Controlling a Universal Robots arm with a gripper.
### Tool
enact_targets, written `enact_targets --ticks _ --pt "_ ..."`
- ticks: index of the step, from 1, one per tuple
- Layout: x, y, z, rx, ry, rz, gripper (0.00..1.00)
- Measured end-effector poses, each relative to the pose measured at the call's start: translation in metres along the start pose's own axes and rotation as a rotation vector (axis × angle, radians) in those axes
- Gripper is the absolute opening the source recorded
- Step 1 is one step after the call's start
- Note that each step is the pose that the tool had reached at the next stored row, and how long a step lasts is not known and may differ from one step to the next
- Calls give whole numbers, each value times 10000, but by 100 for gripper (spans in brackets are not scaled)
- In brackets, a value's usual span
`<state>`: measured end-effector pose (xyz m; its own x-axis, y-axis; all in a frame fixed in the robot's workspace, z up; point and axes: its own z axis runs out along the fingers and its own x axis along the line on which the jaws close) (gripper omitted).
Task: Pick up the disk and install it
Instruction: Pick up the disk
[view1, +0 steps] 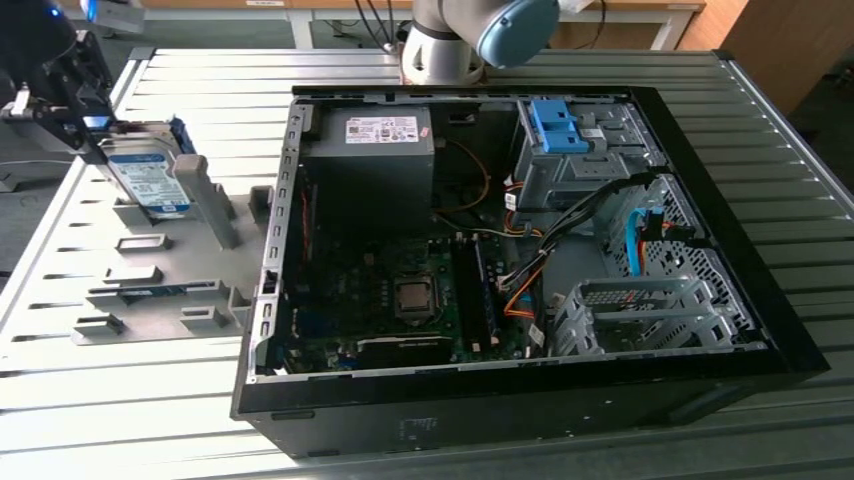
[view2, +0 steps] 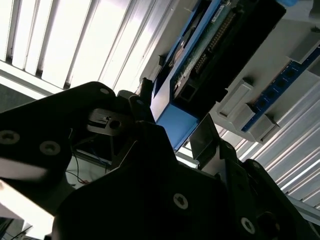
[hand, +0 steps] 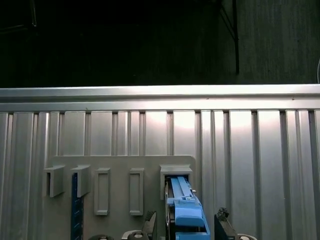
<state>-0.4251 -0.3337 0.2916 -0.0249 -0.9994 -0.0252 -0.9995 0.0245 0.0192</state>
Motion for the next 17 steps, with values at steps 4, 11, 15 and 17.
enact_targets --ticks 4,11,15,17 --pt "0 1 32 -1 42 0 56" --pt "-1 2 36 1 48 1 48" --pt "-8 2 21 -2 64 1 48" --pt "-9 2 -2 1 67 0 48"
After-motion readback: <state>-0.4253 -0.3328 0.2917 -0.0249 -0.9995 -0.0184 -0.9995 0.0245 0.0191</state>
